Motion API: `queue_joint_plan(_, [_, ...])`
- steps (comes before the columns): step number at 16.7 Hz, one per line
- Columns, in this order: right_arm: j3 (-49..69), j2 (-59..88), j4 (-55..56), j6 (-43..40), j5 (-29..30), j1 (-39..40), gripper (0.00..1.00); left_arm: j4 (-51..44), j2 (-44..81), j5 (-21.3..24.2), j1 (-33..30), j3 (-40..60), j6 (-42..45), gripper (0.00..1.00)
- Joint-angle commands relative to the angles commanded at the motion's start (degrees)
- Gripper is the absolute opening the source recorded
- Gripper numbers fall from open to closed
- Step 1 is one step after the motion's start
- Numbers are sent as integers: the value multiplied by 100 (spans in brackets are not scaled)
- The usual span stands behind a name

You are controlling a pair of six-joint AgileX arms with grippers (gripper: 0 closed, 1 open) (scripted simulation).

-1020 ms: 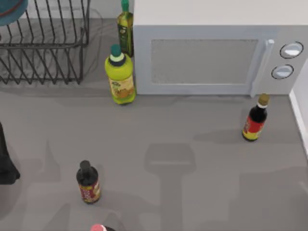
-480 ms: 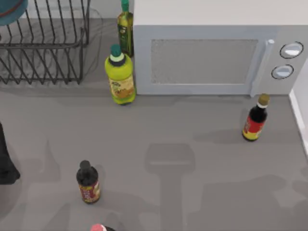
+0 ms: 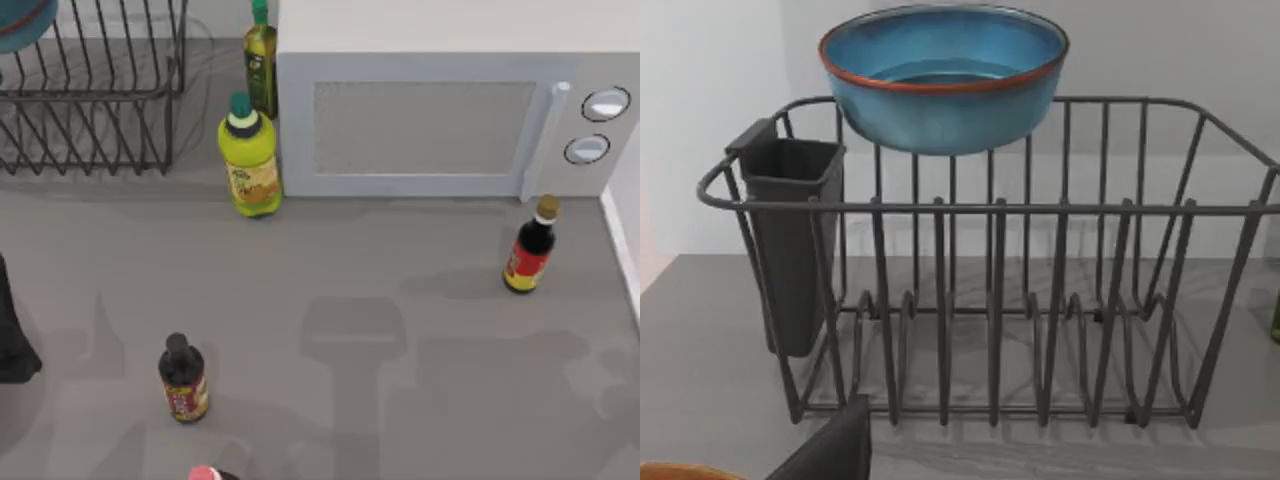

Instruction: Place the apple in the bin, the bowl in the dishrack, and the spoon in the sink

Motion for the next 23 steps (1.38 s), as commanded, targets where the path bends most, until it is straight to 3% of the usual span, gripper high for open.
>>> queue_joint_plan(4, [1811, 1417, -625, 13, 13, 12, 0, 0, 0, 0, 0, 0, 0, 100])
queue_joint_plan(15, [8626, 5851, -2424, 176, 70, 114, 0, 0, 0, 0, 0, 0, 0, 100])
queue_joint_plan(19, [9986, 6830, -2784, 246, 87, 151, 0, 0, 0, 0, 0, 0, 0, 100])
queue_joint_plan(23, [10371, 7130, -2891, 273, 93, 164, 0, 0, 0, 0, 0, 0, 0, 100])
